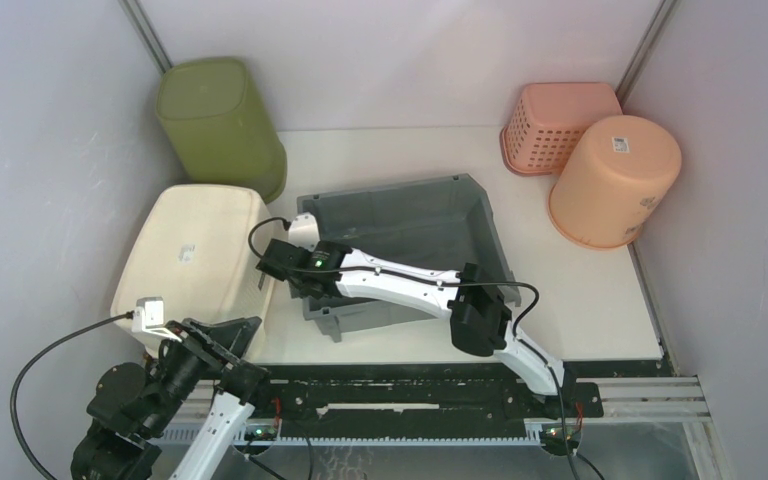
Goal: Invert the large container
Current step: Turn the container upside down at the center of the board.
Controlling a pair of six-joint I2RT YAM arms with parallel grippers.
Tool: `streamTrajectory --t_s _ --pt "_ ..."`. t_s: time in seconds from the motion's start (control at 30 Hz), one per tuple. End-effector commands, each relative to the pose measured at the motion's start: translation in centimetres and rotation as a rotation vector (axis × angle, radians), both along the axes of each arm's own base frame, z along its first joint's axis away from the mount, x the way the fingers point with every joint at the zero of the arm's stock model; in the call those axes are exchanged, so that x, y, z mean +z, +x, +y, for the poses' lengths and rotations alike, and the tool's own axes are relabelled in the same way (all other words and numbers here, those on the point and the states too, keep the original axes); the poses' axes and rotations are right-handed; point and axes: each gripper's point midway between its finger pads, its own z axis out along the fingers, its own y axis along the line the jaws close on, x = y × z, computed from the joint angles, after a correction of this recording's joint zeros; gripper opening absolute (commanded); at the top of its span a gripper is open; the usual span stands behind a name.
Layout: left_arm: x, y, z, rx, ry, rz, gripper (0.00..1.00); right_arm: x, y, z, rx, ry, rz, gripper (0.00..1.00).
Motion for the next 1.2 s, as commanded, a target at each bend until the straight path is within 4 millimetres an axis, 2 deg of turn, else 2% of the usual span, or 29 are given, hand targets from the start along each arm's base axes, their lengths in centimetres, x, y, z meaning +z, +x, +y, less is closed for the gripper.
streamTrajectory --t_s 0.0,0.23,0.3,0.63,0.77,1.0,1.07,1.1,1.17 --pt "1.2 -0.3 -0.1 -0.013 -0.01 -0.043 0.52 0.8 1.0 -0.1 -0.006 0.016 -0.017 0.33" --pt "1.2 -0.3 -0.2 -0.016 -0.009 -0.039 0.52 0.8 1.0 -0.1 0.004 0.024 -0.01 0.04" --pt "1.2 -0.3 -0.2 -0.016 -0.009 -0.039 0.52 0.6 1.0 -0.1 0.007 0.023 -0.006 0.0" --pt "1.3 -0.3 -0.2 -0.014 -0.008 -0.041 0.52 0.2 0.8 0.3 0.049 0.039 0.024 0.0" --pt "1.3 -0.2 -0.2 -0.016 -0.007 -0.039 0.52 -0.2 0.6 0.4 0.063 0.037 0.036 0.05" --pt "1.3 -0.2 -0.2 -0.015 -0.003 -0.041 0.52 -0.5 0.4 0.6 0.081 0.035 0.05 0.29" --pt "1.3 -0.2 -0.2 -0.014 -0.002 -0.039 0.52 -0.5 0.4 0.6 0.082 0.035 0.05 0.32" --pt "1.3 -0.2 -0.2 -0.014 -0.003 -0.04 0.52 -0.5 0.5 0.6 0.081 0.036 0.05 0.31" --pt "1.3 -0.2 -0.2 -0.014 -0.003 -0.04 0.52 -0.6 0.5 0.6 0.079 0.037 0.056 0.16"
